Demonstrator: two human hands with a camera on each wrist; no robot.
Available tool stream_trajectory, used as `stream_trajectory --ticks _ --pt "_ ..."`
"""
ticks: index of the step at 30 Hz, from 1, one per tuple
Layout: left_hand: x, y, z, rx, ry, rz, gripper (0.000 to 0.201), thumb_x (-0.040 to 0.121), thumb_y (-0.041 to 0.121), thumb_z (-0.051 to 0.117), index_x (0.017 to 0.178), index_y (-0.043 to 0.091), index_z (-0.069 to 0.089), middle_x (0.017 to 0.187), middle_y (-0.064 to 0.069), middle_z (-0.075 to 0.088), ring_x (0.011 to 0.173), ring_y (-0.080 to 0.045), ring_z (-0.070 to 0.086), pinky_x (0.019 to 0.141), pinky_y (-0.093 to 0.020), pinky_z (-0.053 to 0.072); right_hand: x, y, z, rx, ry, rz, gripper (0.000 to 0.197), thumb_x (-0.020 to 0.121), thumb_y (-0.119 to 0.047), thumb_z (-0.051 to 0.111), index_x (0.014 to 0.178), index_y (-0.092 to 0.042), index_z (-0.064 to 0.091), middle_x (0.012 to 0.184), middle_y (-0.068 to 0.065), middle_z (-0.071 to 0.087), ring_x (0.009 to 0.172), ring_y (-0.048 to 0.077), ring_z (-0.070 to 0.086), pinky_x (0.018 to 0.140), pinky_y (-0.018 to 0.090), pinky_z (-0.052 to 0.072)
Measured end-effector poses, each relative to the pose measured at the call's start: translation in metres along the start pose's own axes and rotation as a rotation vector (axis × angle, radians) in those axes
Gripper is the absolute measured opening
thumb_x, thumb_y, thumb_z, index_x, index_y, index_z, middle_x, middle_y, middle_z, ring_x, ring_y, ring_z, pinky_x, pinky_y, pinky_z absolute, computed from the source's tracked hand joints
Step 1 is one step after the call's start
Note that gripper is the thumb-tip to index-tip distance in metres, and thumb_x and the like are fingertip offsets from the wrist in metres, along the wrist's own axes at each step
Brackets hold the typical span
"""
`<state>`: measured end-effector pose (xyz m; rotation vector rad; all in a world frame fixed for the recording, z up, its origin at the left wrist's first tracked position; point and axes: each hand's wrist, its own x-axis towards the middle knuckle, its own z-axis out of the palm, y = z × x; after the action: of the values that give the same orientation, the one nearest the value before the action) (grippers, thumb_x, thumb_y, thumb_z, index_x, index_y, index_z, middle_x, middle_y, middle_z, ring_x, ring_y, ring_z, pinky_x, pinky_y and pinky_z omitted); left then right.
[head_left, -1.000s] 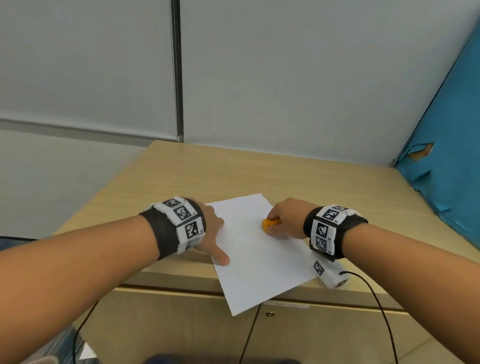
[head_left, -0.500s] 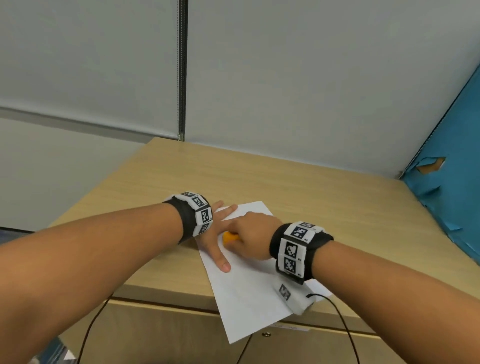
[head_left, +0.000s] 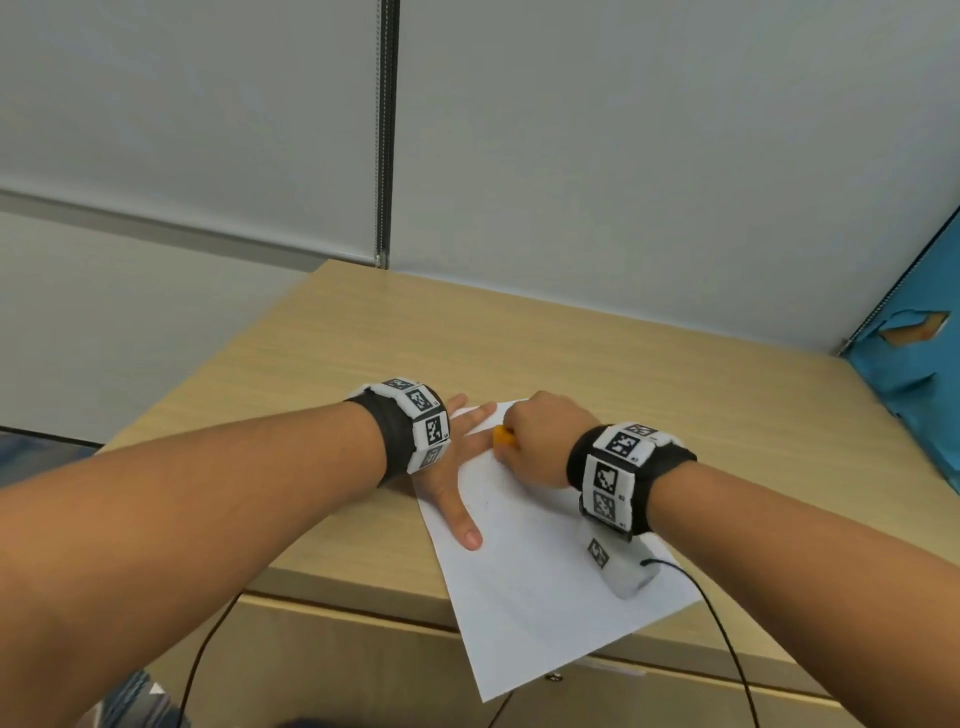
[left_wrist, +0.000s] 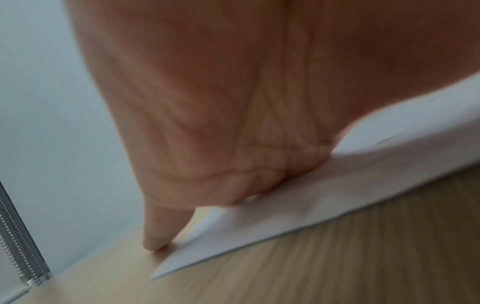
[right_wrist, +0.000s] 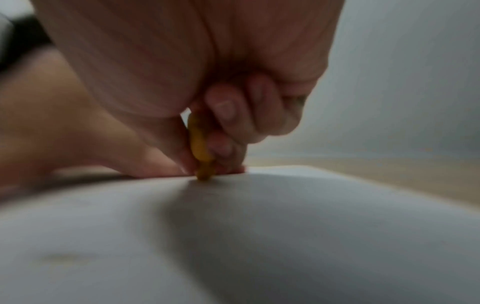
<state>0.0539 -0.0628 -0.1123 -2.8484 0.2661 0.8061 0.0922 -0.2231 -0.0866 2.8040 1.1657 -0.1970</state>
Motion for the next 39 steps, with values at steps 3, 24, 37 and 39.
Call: stream_trajectory --ticks 3,24,37,39 --pt "0.000 0.000 -0.001 0.008 -0.014 -0.001 0.147 0.035 0.101 0.053 0.147 0.047 -0.025 0.155 0.008 -0.041 0.145 -0.032 -0.033 0.114 -0.070 -0.001 -0.016 -0.020 0.009 0.094 -0.095 -0.179 0.025 0.095 -0.040 0.048 0.082 -0.024 0.060 0.077 -0.002 0.060 0.076 0.021 0.060 0.076 0.037 0.055" --pt "-0.003 0.001 -0.003 0.033 -0.007 -0.012 0.152 0.024 0.105 0.047 0.145 0.050 -0.027 0.156 0.008 -0.040 0.146 -0.031 -0.030 0.116 -0.067 -0.001 -0.034 -0.031 0.003 0.167 -0.133 -0.141 0.032 0.097 -0.039 0.052 0.069 -0.023 0.053 0.076 -0.001 0.057 0.076 0.020 0.057 0.072 0.033 0.049" --pt "-0.005 0.002 -0.002 0.011 0.001 -0.005 0.148 0.036 0.099 0.056 0.142 0.049 -0.033 0.156 0.007 -0.039 0.145 -0.032 -0.031 0.115 -0.067 -0.003 -0.021 -0.012 0.000 0.095 -0.145 -0.075 0.031 0.097 -0.041 0.048 0.077 -0.021 0.059 0.080 0.000 0.062 0.077 0.020 0.060 0.072 0.034 0.050" --pt "-0.005 0.004 -0.002 -0.008 -0.003 -0.008 0.146 0.039 0.097 0.059 0.140 0.050 -0.034 0.157 0.006 -0.038 0.145 -0.033 -0.032 0.115 -0.068 -0.003 0.000 0.007 -0.007 0.016 -0.083 0.058 0.031 0.097 -0.040 0.045 0.087 -0.016 0.061 0.087 0.005 0.062 0.079 0.025 0.061 0.069 0.033 0.049"
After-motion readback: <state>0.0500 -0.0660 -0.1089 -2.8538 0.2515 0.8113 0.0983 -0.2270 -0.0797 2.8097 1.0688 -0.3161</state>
